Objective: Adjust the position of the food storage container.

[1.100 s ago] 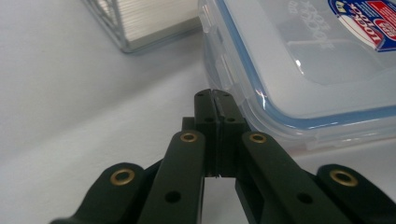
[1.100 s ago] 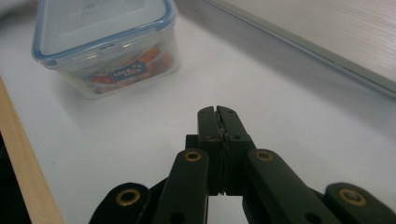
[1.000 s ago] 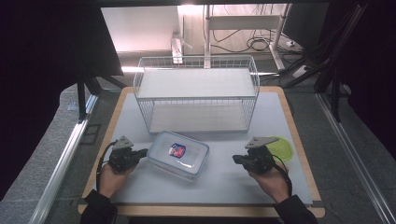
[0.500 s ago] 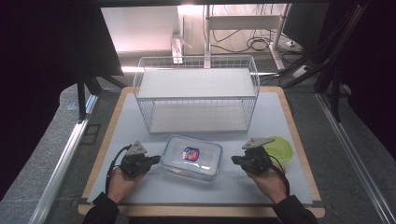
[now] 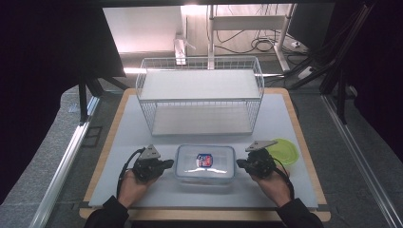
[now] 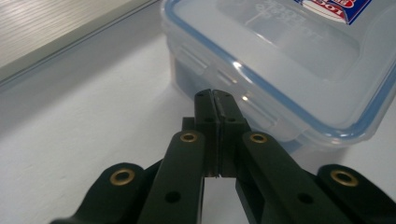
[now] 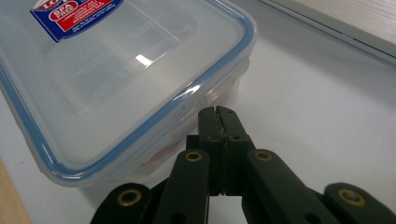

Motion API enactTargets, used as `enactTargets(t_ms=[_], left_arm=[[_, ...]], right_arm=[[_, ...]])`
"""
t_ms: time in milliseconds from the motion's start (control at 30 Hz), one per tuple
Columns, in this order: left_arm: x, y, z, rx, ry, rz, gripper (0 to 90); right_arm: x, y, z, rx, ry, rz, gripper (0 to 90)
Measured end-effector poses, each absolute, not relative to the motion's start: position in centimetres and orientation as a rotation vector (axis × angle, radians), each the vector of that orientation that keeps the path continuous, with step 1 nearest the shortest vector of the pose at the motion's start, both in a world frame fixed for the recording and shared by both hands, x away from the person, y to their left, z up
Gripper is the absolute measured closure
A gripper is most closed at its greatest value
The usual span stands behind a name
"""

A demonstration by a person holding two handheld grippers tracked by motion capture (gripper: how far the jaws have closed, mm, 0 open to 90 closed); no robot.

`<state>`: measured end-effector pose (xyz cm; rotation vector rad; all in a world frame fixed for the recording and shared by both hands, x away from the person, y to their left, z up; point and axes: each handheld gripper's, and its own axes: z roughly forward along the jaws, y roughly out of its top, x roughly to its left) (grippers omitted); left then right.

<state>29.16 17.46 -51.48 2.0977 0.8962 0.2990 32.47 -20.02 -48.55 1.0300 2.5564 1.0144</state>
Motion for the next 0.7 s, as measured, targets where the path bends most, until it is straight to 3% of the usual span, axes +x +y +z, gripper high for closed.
enactTargets(t_ms=[500,700], left_arm=[[28.0,16.7,-51.6,2.166,0.891,0.323,89.7],[27.8,17.9,-51.1,2.139,0.911,0.386,80.3]], right_arm=[[33.4,-18.9,-49.2,1.015,2.521,0.948,90.0],[32.9,-19.3,-48.7,0.997,2.51,0.954,87.1]])
